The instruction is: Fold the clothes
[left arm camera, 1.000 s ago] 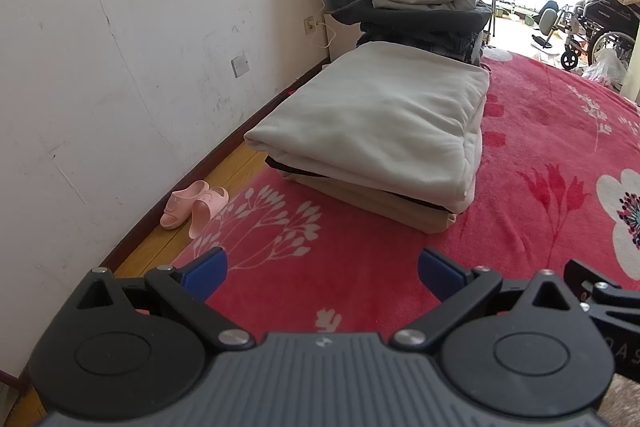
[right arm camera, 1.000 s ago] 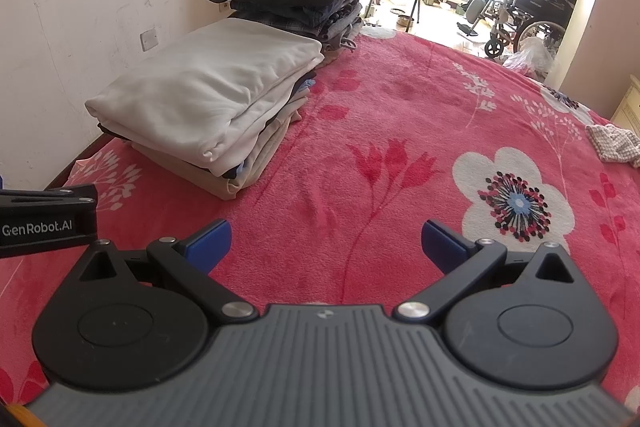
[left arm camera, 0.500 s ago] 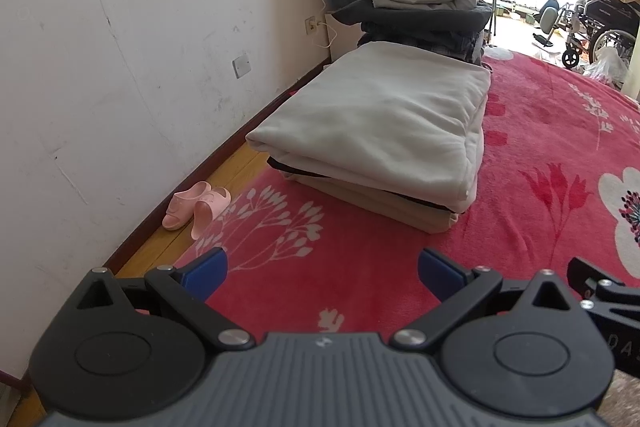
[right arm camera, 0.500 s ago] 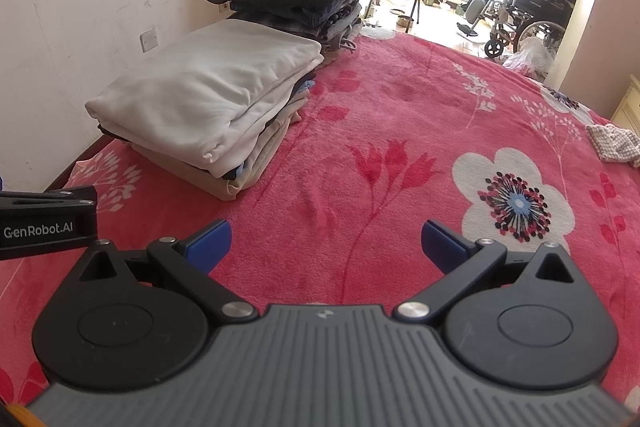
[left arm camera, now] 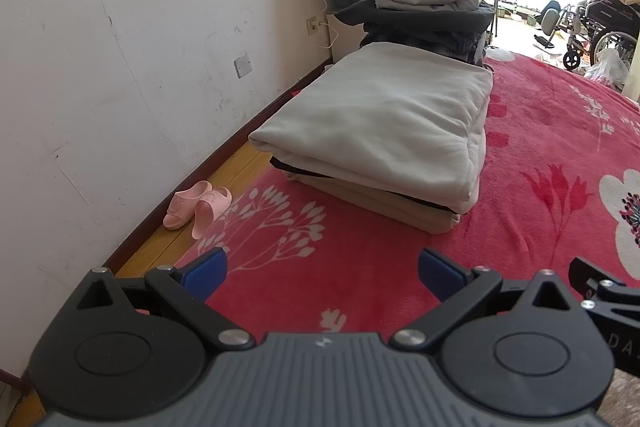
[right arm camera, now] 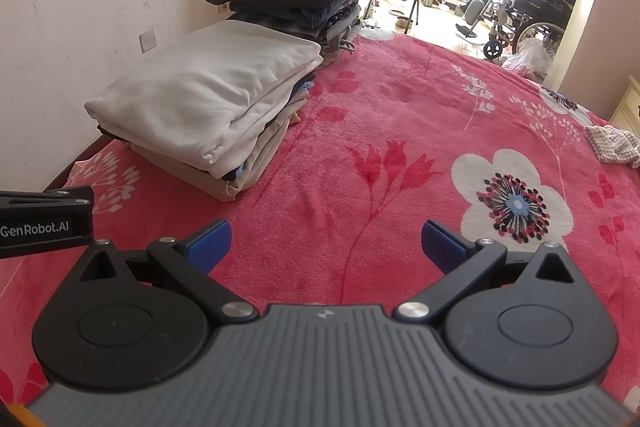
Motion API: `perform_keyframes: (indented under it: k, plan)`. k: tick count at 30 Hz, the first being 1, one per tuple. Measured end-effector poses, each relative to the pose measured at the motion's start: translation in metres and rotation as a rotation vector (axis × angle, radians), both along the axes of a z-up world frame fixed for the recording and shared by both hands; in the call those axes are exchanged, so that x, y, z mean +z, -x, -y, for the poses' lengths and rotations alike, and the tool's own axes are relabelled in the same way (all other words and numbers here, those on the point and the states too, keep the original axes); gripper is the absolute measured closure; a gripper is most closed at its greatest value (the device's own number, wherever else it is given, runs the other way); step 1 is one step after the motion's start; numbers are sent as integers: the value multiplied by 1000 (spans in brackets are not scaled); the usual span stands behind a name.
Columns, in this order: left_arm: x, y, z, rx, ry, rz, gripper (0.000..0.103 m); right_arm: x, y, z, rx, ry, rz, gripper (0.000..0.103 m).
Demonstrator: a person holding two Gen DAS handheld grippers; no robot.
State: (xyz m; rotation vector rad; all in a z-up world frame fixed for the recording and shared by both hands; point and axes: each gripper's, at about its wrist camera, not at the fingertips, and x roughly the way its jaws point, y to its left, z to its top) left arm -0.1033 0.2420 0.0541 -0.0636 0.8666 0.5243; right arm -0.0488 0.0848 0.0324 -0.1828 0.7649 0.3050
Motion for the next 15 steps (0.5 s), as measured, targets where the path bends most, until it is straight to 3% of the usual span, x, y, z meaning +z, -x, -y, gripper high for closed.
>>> perform_keyframes:
  k: [15]
  plan:
    - [0,0,1,-3,1,-3,1,0,1,-1,1,2,0,1]
